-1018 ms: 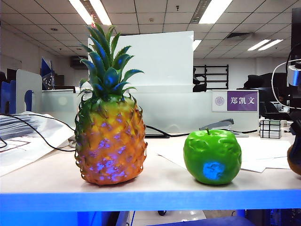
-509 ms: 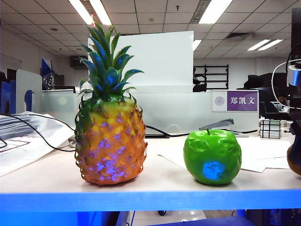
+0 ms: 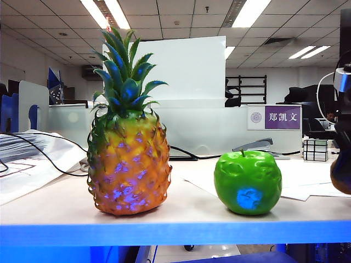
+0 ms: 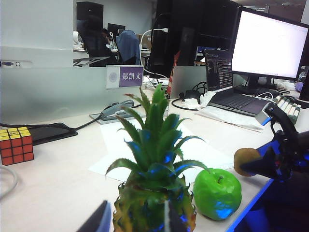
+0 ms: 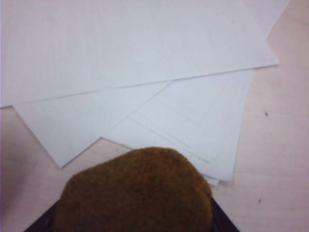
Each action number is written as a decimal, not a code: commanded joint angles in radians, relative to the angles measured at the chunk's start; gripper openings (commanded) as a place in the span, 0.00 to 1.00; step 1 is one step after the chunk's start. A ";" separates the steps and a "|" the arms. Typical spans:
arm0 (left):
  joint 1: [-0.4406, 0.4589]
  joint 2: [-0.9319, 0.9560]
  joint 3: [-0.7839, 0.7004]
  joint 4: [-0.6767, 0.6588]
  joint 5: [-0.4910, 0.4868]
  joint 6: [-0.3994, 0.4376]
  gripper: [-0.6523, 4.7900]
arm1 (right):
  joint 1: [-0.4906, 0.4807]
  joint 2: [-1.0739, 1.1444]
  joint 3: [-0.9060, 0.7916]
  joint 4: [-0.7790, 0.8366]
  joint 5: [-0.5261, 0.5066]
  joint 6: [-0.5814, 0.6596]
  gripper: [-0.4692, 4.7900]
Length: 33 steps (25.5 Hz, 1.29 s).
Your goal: Arrange all the fruits from large to small from left to right in a row.
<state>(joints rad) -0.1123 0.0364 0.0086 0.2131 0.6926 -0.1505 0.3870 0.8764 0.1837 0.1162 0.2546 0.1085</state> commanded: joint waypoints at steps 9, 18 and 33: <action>0.000 0.000 0.001 0.012 0.000 0.002 0.40 | 0.001 0.122 0.003 0.110 0.008 0.022 1.00; 0.000 0.001 0.001 0.012 0.000 0.004 0.40 | 0.001 0.183 0.003 0.247 -0.014 0.049 1.00; 0.000 0.000 0.003 0.058 -0.036 -0.043 0.40 | 0.001 0.065 0.009 0.908 -0.069 0.048 0.28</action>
<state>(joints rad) -0.1123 0.0364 0.0086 0.2268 0.6857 -0.1646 0.3870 0.9821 0.1879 0.9237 0.2253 0.1562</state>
